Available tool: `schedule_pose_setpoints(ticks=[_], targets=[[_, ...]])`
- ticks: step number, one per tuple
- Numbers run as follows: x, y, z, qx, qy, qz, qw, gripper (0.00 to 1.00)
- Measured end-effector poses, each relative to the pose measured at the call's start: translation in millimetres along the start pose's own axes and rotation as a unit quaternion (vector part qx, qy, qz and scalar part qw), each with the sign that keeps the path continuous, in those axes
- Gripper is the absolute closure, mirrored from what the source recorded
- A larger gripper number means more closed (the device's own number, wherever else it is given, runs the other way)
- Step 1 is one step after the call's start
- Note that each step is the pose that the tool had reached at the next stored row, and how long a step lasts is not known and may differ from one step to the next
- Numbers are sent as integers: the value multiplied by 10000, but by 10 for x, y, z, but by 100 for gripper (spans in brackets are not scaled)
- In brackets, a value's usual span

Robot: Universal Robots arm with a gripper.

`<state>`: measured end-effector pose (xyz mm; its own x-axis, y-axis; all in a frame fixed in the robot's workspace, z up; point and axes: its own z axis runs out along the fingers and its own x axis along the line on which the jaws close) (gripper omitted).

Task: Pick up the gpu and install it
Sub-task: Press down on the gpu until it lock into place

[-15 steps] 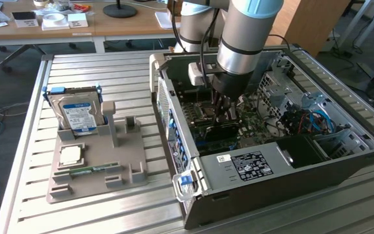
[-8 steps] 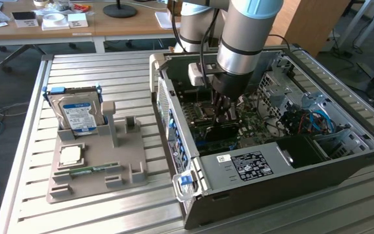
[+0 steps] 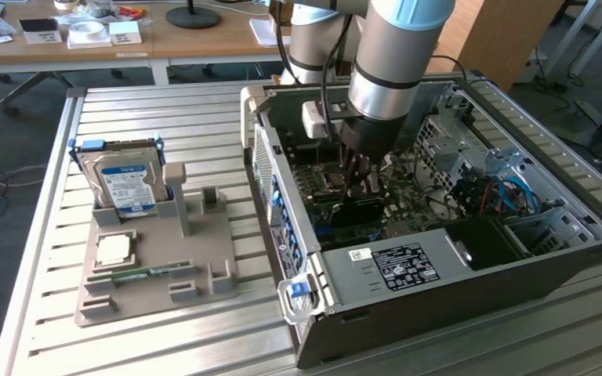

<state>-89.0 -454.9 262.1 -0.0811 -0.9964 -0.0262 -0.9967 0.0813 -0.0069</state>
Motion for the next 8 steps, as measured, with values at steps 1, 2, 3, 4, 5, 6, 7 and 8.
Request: schedule_pose_setpoints(ticks=[1, 2, 3, 4, 5, 6, 7, 8], targets=[[0, 1, 0, -1, 0, 0, 10000, 89], [0, 1, 0, -1, 0, 0, 10000, 89], [0, 1, 1, -1, 0, 0, 10000, 89], [0, 3, 2, 0, 0, 0, 10000, 89], [0, 7, 7, 0, 0, 1, 10000, 89], [1, 8, 8, -1, 1, 1, 10000, 89], [1, 8, 8, -1, 1, 0, 10000, 89], [1, 8, 8, -1, 0, 0, 10000, 89]])
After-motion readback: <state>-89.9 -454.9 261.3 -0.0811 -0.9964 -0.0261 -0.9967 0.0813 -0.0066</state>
